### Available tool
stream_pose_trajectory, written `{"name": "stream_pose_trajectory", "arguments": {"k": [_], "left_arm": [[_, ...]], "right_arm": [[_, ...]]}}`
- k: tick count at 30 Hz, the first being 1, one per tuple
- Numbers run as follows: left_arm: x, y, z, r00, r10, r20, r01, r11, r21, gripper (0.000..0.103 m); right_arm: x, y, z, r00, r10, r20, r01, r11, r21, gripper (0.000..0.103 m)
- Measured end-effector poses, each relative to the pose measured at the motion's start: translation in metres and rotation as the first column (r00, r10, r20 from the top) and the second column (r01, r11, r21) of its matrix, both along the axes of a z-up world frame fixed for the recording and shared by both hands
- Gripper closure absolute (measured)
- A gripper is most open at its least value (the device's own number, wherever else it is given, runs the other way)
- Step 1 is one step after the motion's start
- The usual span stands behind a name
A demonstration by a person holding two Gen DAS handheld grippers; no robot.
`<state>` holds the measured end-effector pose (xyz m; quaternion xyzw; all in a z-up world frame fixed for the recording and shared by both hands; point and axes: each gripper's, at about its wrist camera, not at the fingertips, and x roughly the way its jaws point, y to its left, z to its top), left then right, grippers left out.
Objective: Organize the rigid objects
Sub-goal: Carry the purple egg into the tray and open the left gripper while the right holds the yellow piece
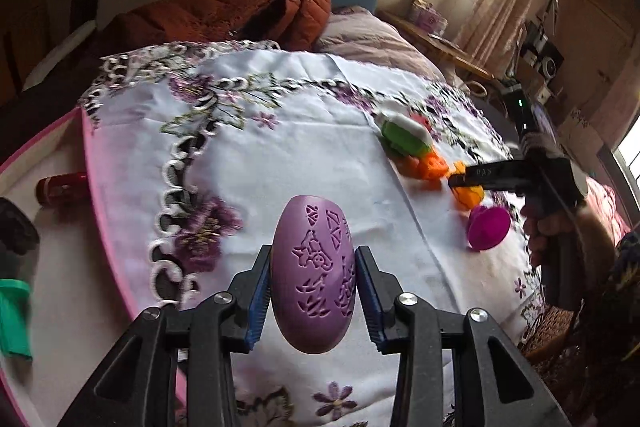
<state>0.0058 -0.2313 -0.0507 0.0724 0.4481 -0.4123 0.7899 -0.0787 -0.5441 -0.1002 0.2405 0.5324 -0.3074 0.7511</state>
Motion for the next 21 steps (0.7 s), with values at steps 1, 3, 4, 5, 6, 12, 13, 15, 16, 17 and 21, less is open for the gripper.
{"name": "stream_pose_trajectory", "arguments": {"k": [1,3,4,5,6,12,13,15,16,17,21], "left_arm": [[0.007,0.011,0.006,1.000,0.030,-0.002,-0.031,0.999,-0.016,0.063],[0.022,0.035,0.014,0.996,0.093,0.000,-0.093,0.995,-0.031,0.063],[0.029,0.045,0.015,0.992,0.125,-0.002,-0.125,0.992,-0.027,0.063],[0.037,0.055,0.014,0.988,0.156,-0.008,-0.156,0.987,-0.023,0.063],[0.045,0.065,0.012,0.983,0.185,-0.018,-0.185,0.983,-0.018,0.063],[0.090,0.108,-0.016,0.936,0.338,-0.095,-0.335,0.941,0.043,0.063],[0.095,0.111,-0.020,0.930,0.354,-0.094,-0.351,0.935,0.055,0.063],[0.106,0.116,-0.027,0.919,0.381,-0.098,-0.375,0.924,0.072,0.063],[0.111,0.117,-0.031,0.917,0.388,-0.097,-0.381,0.921,0.082,0.063],[0.117,0.116,-0.035,0.912,0.399,-0.094,-0.390,0.916,0.095,0.063],[0.133,0.111,-0.043,0.904,0.420,-0.083,-0.411,0.905,0.108,0.065]], "right_arm": [[0.000,0.000,0.000,1.000,0.001,-0.002,-0.001,1.000,-0.003,0.074],[0.001,0.000,0.000,1.000,0.004,-0.006,-0.004,1.000,-0.010,0.074],[0.001,0.001,0.000,1.000,0.005,-0.007,-0.005,1.000,-0.012,0.074],[0.001,0.001,0.000,1.000,0.005,-0.008,-0.006,1.000,-0.014,0.074],[0.001,0.002,0.000,1.000,0.006,-0.009,-0.006,1.000,-0.016,0.074],[0.001,0.003,0.001,1.000,0.008,-0.012,-0.008,1.000,-0.020,0.074],[0.001,0.003,0.001,1.000,0.008,-0.012,-0.009,1.000,-0.021,0.074],[0.001,0.003,0.001,1.000,0.008,-0.013,-0.009,1.000,-0.022,0.074],[0.001,0.003,0.001,1.000,0.009,-0.014,-0.009,1.000,-0.024,0.074],[0.001,0.003,0.001,1.000,0.010,-0.015,-0.010,1.000,-0.026,0.074],[0.000,0.002,0.001,1.000,0.006,-0.018,-0.007,0.999,-0.033,0.074]]}}
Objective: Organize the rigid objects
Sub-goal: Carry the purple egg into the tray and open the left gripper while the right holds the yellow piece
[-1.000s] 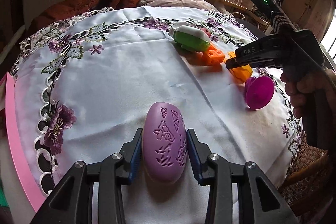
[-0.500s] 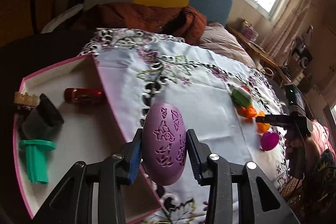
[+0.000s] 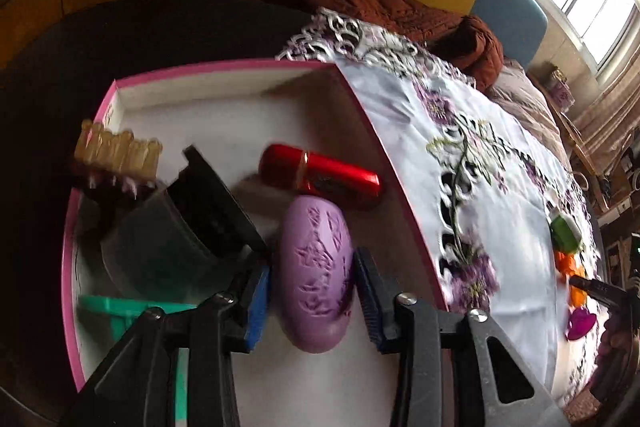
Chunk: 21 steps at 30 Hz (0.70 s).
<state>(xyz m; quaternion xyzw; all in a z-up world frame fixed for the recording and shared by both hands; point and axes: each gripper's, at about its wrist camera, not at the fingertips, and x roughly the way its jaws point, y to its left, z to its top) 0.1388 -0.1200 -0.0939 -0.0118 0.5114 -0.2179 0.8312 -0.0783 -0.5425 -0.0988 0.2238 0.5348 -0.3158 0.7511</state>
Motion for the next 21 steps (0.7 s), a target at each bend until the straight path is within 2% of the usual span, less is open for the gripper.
{"name": "stream_pose_trajectory", "arguments": {"k": [7,11,21], "left_arm": [[0.003,-0.006,0.008,1.000,-0.010,0.014,0.010,1.000,0.018,0.061],[-0.010,-0.002,0.015,0.999,-0.002,0.052,-0.001,0.998,0.059,0.058],[-0.050,0.019,0.039,0.991,0.040,0.130,-0.050,0.996,0.075,0.057]], "right_arm": [[0.001,-0.001,0.000,1.000,-0.003,-0.010,0.002,1.000,-0.017,0.074],[0.002,0.001,-0.001,1.000,0.010,-0.023,-0.010,1.000,-0.030,0.074],[0.001,0.003,0.001,1.000,0.008,-0.024,-0.009,0.999,-0.043,0.074]]}}
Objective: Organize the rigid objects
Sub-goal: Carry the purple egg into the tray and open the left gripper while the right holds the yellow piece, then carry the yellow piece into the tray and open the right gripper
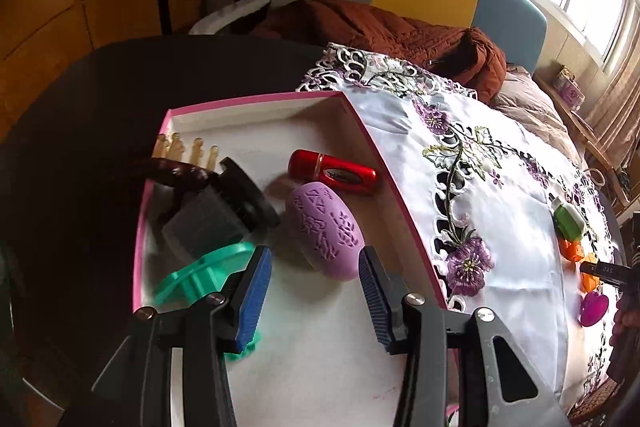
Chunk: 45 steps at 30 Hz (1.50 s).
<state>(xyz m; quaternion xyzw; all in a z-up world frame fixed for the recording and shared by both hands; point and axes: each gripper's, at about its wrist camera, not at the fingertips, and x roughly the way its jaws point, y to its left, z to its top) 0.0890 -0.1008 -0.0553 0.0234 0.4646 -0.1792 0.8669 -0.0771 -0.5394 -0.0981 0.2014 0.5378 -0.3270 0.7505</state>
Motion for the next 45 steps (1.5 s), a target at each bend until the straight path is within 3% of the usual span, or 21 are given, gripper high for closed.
{"name": "stream_pose_trajectory", "arguments": {"k": [6,12,18,24,31,34,37,45], "left_arm": [[-0.020,0.012,0.016,0.998,0.016,0.059,-0.016,1.000,-0.001,0.057],[-0.035,0.020,0.029,0.994,0.018,0.111,-0.018,1.000,0.004,0.057],[-0.041,0.029,0.032,0.994,0.031,0.108,-0.032,0.999,0.005,0.057],[-0.042,0.038,0.028,0.994,0.047,0.095,-0.048,0.999,0.006,0.057],[-0.039,0.051,0.024,0.994,0.076,0.081,-0.076,0.997,0.005,0.057],[-0.036,0.058,0.020,0.994,0.090,0.067,-0.091,0.996,-0.001,0.057],[-0.036,0.067,0.017,0.993,0.105,0.060,-0.105,0.994,-0.005,0.057],[-0.032,0.090,0.014,0.987,0.156,0.044,-0.155,0.988,-0.022,0.057]], "right_arm": [[-0.002,-0.001,0.005,1.000,-0.011,0.022,0.011,1.000,-0.021,0.074],[-0.004,0.000,0.022,0.994,-0.014,0.111,0.021,0.998,-0.062,0.074],[-0.004,0.004,0.034,0.984,0.006,0.178,0.008,0.997,-0.078,0.074],[0.001,0.016,0.045,0.968,0.077,0.241,-0.055,0.994,-0.095,0.074],[0.013,0.055,0.062,0.925,0.205,0.319,-0.193,0.979,-0.069,0.074],[0.029,0.095,0.070,0.889,0.311,0.337,-0.307,0.949,-0.066,0.074],[0.048,0.147,0.076,0.827,0.430,0.363,-0.438,0.897,-0.063,0.074],[0.091,0.287,0.081,0.619,0.678,0.397,-0.729,0.684,-0.032,0.074]]}}
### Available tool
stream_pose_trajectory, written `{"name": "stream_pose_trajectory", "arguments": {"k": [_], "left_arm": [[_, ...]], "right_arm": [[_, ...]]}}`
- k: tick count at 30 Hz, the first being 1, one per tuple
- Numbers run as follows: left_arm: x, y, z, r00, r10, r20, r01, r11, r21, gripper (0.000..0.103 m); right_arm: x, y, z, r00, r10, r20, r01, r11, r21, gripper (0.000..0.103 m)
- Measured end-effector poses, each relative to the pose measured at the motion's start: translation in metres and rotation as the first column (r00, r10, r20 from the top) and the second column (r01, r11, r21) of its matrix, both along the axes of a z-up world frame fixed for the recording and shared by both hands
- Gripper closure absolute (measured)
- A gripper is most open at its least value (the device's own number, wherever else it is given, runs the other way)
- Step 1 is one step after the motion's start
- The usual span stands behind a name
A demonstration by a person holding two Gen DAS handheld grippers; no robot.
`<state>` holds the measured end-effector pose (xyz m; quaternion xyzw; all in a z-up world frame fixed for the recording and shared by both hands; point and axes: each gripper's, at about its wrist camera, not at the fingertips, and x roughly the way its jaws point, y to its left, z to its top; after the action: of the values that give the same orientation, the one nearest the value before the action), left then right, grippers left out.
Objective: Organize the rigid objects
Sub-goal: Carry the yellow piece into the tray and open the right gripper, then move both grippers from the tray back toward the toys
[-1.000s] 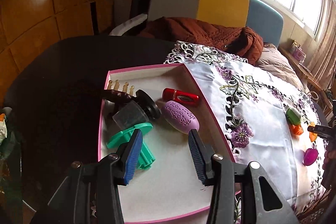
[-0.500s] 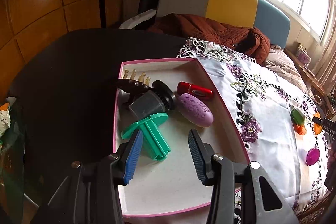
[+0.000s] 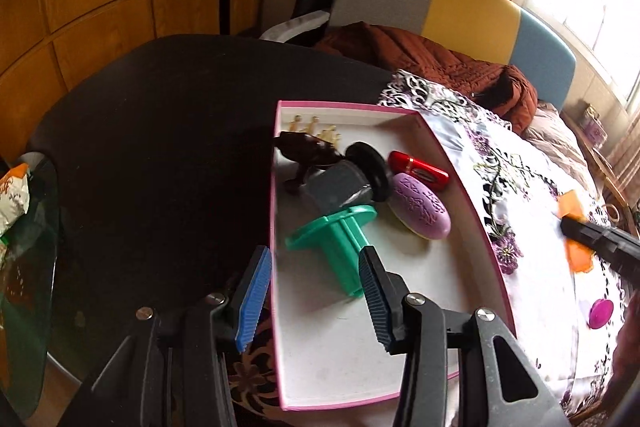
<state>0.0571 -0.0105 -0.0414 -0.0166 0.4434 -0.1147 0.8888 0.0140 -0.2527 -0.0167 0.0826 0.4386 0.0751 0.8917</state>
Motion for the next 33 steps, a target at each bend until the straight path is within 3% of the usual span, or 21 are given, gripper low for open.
{"name": "stream_pose_trajectory", "arguments": {"k": [3,6,12,17,21,26,33], "left_arm": [[0.002,0.008,-0.001,1.000,0.010,-0.009,-0.010,1.000,-0.017,0.057],[0.004,0.013,-0.003,1.000,0.018,-0.017,-0.019,1.000,-0.025,0.057],[0.004,0.018,-0.007,0.999,0.017,-0.028,-0.018,0.999,-0.031,0.057],[0.006,0.017,-0.009,0.999,0.017,-0.029,-0.018,0.999,-0.027,0.057],[0.005,0.017,-0.007,1.000,0.020,-0.018,-0.020,1.000,-0.020,0.057],[0.003,0.016,-0.003,1.000,0.018,-0.008,-0.018,1.000,-0.013,0.057],[-0.001,0.011,0.002,1.000,0.003,0.003,-0.003,1.000,-0.004,0.057]], "right_arm": [[0.013,0.042,-0.015,0.992,0.111,-0.056,-0.111,0.994,0.005,0.074],[0.027,0.073,-0.036,0.981,0.140,-0.135,-0.150,0.987,-0.062,0.074],[0.051,0.078,-0.072,0.976,0.079,-0.202,-0.108,0.985,-0.137,0.076],[0.057,0.075,-0.074,0.983,0.059,-0.176,-0.088,0.984,-0.158,0.075],[0.055,0.076,-0.073,0.983,0.066,-0.171,-0.090,0.987,-0.137,0.065],[0.045,0.085,-0.062,0.988,0.089,-0.129,-0.106,0.985,-0.137,0.040],[0.036,0.075,-0.043,0.996,0.058,-0.069,-0.066,0.990,-0.122,0.035]]}}
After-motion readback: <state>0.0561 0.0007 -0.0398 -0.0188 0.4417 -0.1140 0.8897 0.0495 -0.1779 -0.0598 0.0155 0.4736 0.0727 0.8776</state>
